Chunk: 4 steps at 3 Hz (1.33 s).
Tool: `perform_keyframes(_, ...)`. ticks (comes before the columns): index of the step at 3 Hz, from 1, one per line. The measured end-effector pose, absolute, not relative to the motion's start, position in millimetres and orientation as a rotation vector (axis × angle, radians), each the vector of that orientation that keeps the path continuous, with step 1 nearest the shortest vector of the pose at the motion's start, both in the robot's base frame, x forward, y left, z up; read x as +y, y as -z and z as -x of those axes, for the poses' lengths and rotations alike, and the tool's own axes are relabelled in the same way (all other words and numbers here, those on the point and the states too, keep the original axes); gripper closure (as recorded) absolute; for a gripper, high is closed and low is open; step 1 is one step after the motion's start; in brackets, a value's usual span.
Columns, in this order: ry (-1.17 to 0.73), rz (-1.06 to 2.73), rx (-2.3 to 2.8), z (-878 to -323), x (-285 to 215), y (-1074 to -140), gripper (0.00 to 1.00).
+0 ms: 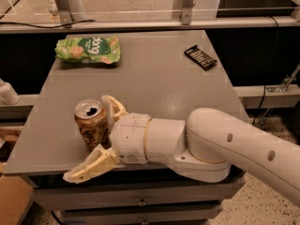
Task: Knock orange can over
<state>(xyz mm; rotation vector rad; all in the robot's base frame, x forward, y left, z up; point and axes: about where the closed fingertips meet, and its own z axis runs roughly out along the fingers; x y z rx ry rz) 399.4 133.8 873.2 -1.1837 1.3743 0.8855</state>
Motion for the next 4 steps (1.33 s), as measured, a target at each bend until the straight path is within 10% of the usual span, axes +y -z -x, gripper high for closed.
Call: perform_keyframes(4,-0.763,1.109,1.314,-420,125,-876,0.88)
